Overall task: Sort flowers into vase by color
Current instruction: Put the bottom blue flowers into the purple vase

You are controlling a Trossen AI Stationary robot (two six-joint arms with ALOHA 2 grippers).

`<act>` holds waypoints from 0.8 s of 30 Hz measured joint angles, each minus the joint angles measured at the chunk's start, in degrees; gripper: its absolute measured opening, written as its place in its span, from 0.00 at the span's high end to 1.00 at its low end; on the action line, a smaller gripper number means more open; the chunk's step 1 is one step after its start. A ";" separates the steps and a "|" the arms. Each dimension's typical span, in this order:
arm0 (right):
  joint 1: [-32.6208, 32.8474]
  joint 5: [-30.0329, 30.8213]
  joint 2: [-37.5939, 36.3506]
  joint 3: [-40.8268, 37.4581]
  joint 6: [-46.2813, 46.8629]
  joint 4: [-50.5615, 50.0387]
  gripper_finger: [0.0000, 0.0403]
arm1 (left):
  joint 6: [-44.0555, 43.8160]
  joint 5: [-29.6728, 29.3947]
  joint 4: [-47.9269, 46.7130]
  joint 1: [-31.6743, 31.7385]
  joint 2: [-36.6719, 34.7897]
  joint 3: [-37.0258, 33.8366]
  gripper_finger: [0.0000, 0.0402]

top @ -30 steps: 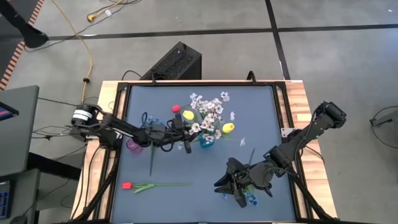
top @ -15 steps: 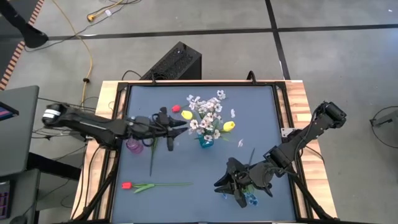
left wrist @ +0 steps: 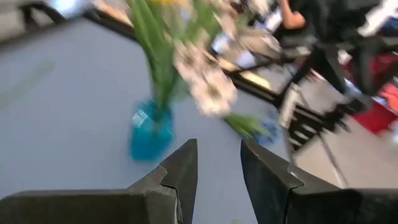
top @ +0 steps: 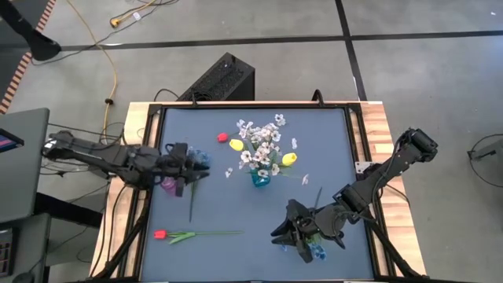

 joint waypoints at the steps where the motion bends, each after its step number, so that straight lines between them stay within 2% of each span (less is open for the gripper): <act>1: 0.00 -0.46 0.00 0.00 -0.02 -0.02 0.67 | -1.78 0.09 -1.00 -1.53 0.01 0.00 0.73; 7: 0.00 -0.62 0.00 0.00 -1.50 -0.17 0.67 | -8.36 -2.69 -7.87 -11.02 3.43 2.28 0.73; 12: -0.11 -1.26 0.00 0.00 -2.60 -0.43 0.67 | -11.06 -4.58 -22.49 -16.52 11.21 13.19 0.73; 16: -0.13 -6.89 0.00 0.00 -9.84 -3.13 0.67 | -11.21 -4.63 -32.25 -18.33 16.77 21.35 0.73; 21: -0.37 -13.72 0.00 0.00 -20.90 -13.17 0.67 | -10.50 -5.56 -35.85 -19.58 20.51 24.83 0.73; 24: -0.52 -15.06 0.00 0.02 -23.15 -25.85 0.67 | -12.14 -5.70 -35.92 -20.76 21.24 24.50 0.73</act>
